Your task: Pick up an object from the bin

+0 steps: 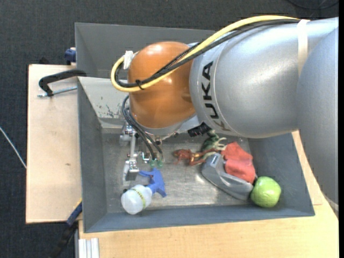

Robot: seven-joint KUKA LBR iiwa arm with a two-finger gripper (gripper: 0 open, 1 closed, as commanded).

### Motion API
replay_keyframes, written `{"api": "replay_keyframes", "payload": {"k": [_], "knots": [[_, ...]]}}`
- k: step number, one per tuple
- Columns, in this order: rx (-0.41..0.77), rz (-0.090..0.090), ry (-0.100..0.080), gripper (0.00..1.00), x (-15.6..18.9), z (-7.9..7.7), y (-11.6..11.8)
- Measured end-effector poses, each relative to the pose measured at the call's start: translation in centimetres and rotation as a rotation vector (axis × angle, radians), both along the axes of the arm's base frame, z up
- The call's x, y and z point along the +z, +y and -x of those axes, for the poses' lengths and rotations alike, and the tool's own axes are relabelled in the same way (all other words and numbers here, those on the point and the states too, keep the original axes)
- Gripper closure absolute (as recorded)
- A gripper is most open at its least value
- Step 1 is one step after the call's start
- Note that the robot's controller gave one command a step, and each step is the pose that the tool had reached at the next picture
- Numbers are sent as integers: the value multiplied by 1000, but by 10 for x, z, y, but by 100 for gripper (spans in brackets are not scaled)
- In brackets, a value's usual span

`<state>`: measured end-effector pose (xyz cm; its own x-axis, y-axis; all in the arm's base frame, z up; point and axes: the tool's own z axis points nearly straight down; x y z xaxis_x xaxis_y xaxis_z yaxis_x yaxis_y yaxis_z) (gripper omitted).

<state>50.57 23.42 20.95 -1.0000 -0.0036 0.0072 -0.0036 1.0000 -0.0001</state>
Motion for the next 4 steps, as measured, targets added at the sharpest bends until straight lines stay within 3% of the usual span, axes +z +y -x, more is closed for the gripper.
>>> {"api": "replay_keyframes", "payload": {"k": [1,2,3,4], "knots": [[-3,-2,-8,0,4,-2,-1],[158,-2,-10,0,-38,3,-15],[397,-1,-7,0,-49,11,-52],[536,-3,-8,0,-80,14,-25]]}}
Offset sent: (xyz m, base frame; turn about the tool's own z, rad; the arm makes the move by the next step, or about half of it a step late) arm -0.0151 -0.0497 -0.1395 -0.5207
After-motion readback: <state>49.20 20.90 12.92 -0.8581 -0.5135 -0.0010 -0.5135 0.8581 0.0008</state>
